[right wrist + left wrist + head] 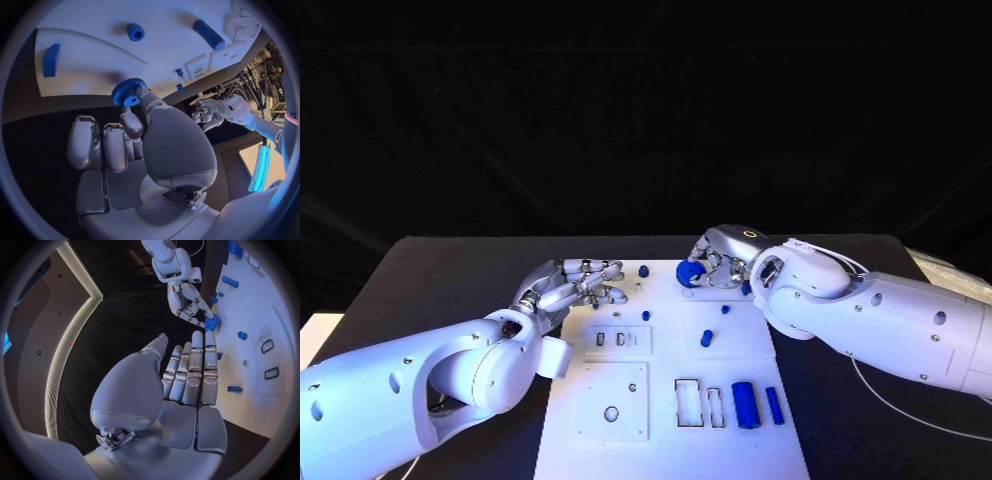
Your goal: Assemble the parts on the task board
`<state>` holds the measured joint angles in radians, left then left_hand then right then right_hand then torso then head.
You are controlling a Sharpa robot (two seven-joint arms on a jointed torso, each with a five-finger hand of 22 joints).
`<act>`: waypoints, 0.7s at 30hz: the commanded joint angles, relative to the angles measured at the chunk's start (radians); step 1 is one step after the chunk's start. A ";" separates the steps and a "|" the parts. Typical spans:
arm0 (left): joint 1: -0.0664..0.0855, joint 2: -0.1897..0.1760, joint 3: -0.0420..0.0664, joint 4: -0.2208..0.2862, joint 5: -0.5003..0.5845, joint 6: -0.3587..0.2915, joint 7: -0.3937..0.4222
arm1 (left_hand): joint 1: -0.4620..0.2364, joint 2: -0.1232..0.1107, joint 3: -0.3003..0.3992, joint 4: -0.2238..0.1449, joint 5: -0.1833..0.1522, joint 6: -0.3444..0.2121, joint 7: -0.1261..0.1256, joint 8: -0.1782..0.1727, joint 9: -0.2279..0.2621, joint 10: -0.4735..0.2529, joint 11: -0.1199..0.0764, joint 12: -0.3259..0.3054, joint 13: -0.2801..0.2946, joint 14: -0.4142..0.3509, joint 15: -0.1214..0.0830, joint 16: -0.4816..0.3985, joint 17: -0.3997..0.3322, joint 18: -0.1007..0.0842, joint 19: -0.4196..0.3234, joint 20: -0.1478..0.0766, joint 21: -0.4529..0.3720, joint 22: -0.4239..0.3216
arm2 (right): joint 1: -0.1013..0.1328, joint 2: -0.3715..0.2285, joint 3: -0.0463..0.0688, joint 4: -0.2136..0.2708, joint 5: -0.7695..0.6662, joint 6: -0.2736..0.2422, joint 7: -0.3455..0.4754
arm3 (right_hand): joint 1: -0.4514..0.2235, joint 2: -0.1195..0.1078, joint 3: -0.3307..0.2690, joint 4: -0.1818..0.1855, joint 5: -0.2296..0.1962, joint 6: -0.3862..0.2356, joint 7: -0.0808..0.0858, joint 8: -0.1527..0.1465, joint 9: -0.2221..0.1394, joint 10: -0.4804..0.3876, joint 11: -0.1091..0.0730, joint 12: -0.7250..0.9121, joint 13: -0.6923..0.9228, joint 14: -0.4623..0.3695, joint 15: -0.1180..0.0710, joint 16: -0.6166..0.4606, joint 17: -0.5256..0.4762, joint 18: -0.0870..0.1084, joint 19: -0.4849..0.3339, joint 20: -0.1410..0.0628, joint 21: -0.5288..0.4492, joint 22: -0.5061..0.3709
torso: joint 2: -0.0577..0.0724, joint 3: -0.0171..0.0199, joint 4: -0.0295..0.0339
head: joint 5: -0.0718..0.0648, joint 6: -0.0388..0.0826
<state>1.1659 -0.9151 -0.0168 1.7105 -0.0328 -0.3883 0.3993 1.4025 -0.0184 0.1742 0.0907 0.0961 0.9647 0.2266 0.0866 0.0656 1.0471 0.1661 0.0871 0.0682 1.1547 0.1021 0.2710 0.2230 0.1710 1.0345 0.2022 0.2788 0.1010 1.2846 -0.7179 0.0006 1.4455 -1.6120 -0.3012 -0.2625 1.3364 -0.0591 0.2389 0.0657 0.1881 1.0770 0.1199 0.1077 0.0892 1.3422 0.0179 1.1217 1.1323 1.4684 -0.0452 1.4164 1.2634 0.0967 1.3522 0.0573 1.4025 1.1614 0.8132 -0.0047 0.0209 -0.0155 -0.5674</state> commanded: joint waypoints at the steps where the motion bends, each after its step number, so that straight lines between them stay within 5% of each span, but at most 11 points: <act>1: 0.000 0.000 0.001 0.000 0.005 0.016 0.007 | 0.003 0.004 0.002 -0.006 0.006 -0.003 0.004 -0.007 0.000 -0.005 0.001 -0.006 -0.001 -0.009 0.000 0.006 0.001 0.010 0.000 0.004 -0.003 -0.001 | 0.000 0.015 0.000 0.020 -0.033 -0.035 -0.016 | 0.004 0.015 0.012 0.005 0.004 0.035 -0.017 0.011 0.013 0.003 0.000 -0.002 -0.002 0.050 -0.007 0.002 -0.003 -0.012 0.006 0.001 0.006 -0.001 | 0.000 -0.0010 0.0004 | 0.001 0.001; 21: 0.000 0.005 0.001 -0.005 0.005 0.018 0.007 | 0.003 0.004 0.002 -0.006 0.006 -0.003 0.004 -0.007 0.000 -0.005 0.001 -0.006 -0.001 -0.009 0.000 0.006 0.001 0.010 0.000 0.004 -0.003 -0.001 | -0.019 0.155 -0.008 -0.036 -0.058 -0.008 -0.007 | -0.003 0.014 0.016 0.008 0.003 0.034 -0.016 0.009 0.013 0.000 0.000 -0.008 -0.006 0.049 -0.007 -0.001 -0.007 -0.012 0.005 0.001 0.006 -0.002 | 0.002 0.0000 0.0008 | 0.011 -0.007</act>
<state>1.1659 -0.9125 -0.0168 1.7048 -0.0309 -0.3882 0.3993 1.4025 -0.0185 0.1742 0.0908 0.0961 0.9647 0.2266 0.0866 0.0656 1.0471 0.1661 0.0871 0.0682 1.1547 0.1021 0.2710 0.2228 0.1709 1.0345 0.2022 0.2788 0.1010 1.2671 -0.5657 -0.0078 1.4133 -1.6510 -0.3165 -0.2700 1.3350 -0.0577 0.2402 0.0674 0.1871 1.0773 0.1196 0.1077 0.0891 1.3431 0.0194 1.1178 1.1276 1.4684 -0.0451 1.4164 1.2565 0.0986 1.3521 0.0573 1.4024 1.1604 0.8148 -0.0053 0.0222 -0.0056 -0.5725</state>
